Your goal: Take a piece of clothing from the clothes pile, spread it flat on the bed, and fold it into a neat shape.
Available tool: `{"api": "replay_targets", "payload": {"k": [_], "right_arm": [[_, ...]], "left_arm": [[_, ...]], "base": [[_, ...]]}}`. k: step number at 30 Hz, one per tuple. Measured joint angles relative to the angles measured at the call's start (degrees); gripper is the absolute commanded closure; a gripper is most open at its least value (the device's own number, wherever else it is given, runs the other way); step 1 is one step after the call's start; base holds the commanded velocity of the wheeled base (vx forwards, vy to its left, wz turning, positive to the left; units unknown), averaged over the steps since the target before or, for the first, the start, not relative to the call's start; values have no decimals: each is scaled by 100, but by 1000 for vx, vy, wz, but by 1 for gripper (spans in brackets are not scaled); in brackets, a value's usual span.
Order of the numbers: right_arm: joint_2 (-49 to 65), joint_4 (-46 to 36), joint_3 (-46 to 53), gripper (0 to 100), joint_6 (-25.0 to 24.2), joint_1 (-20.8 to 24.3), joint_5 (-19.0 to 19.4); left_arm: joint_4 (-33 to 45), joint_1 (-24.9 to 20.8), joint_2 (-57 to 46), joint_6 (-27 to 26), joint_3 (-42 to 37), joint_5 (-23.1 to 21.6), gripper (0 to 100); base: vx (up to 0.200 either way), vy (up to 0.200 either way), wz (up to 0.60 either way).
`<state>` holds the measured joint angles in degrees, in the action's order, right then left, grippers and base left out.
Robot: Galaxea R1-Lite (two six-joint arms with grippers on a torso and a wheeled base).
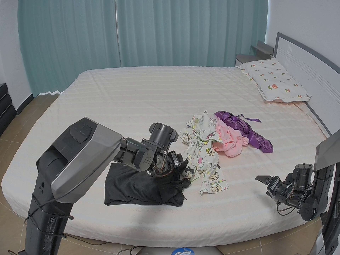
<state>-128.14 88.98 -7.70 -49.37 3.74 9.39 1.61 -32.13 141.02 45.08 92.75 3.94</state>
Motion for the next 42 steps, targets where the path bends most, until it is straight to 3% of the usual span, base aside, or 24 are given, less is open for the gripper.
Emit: {"api": "replay_targets", "payload": {"k": [7,19,23,31,42], "right_arm": [[2,2,43,0,0,69,-9],[-28,-18,-227,0,137,684,-96],[-41,-475,-673,0,227,964,-167],[-61,-2143,-2109,0,312,1563,-718],[-232,-3183,-3302,0,561,1941,-1051]], "left_arm": [[-339,218,-629,143,-1220,-571,0],[-2194,1147,-1564,306,-3723,-1269,0],[-2484,1370,-1671,402,-4035,-1376,0],[-2927,1783,-1787,752,-4324,-1838,0],[-3045,2400,-1833,802,-4465,-2093,0]], "base": [[-171,0,0],[-50,0,0],[0,50,0],[0,200,0],[0,200,0]]}}
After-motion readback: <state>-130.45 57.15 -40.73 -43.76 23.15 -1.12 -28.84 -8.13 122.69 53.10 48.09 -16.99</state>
